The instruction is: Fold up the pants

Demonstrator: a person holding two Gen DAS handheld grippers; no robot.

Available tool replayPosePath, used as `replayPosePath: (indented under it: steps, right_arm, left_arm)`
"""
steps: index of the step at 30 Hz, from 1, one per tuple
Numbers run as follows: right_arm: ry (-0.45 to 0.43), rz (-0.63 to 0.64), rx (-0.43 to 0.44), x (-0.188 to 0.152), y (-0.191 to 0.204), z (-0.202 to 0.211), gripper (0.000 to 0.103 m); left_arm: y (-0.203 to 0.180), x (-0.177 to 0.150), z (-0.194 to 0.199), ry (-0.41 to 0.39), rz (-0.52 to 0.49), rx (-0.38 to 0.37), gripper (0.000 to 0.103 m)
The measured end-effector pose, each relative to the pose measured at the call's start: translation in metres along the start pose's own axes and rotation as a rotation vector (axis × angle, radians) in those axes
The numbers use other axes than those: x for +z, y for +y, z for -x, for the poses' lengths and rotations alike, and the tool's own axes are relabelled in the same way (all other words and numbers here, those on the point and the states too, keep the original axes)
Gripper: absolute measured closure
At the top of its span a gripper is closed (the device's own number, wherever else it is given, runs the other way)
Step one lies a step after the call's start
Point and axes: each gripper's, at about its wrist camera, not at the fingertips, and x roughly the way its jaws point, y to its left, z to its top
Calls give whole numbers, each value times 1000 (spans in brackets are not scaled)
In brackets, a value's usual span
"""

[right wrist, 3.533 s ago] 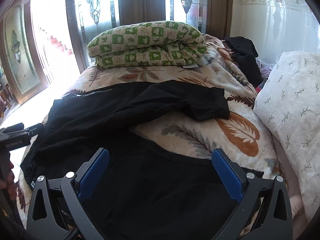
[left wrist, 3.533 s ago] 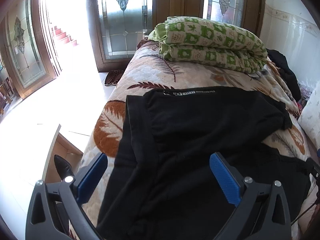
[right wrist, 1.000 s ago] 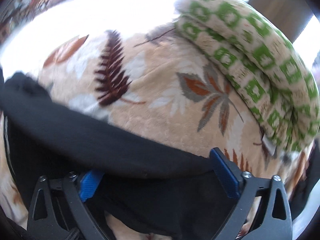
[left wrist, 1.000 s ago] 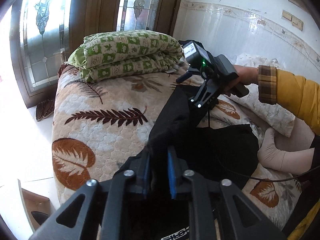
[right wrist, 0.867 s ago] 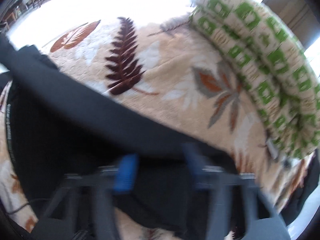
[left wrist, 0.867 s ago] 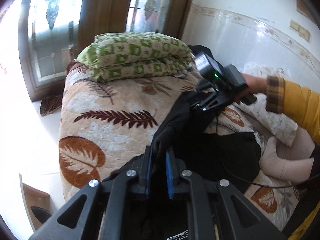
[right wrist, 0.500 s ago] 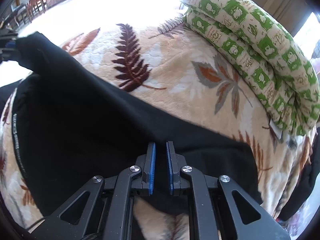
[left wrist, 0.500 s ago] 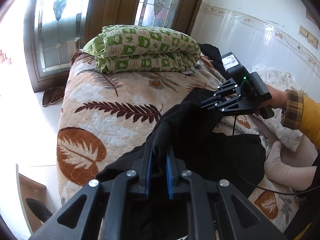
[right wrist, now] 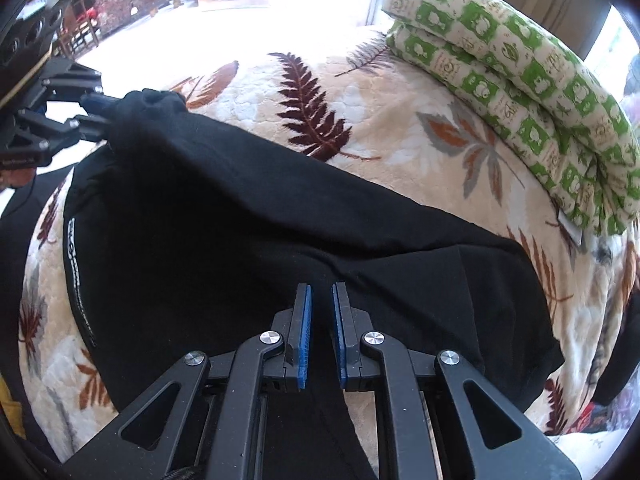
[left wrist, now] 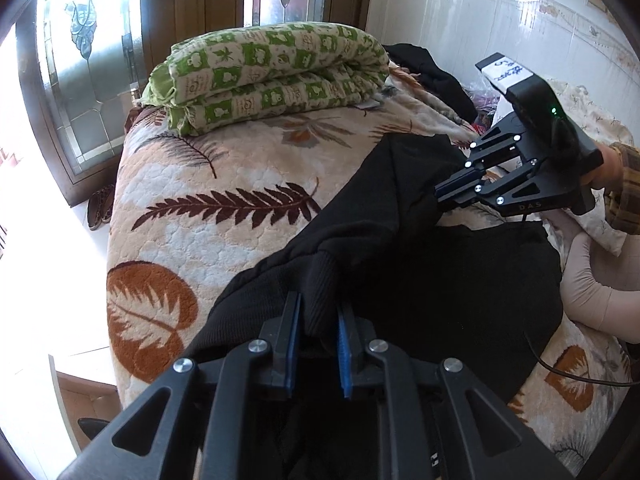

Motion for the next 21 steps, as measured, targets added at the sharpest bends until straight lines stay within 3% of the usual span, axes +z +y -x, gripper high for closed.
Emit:
replayPosePath:
  steps: [3,4,5,7,13,17,21]
  right_arm:
    - [-18,-83,24,-3,-12,0,91]
    - [-21,-132,27,-5,-19,-2,82]
    - [-28,-197,21,-8,-29,-4,63]
    - [-60,-344,46,-15,-52,-5,53]
    - [-136,-748,123,-19,-111,-11,53]
    - [-199,-1039,249,-19,-143,-20,52]
    - [-123,-1190,241,-17,-149,-36,51]
  left_arm:
    - [-2,0,-2,-7,5,-2,93]
    - [-2,-1,0,-20,13,2,93]
    - [-1,-2,4,-34,32,-3,94]
    - [3,-4,17,-75,74,-28,94]
    - [10,-8,52,-149,128,-80,94]
    - [6,-10,60,-169,132,-106,94]
    - [4,-11,62,-174,135,-130,94]
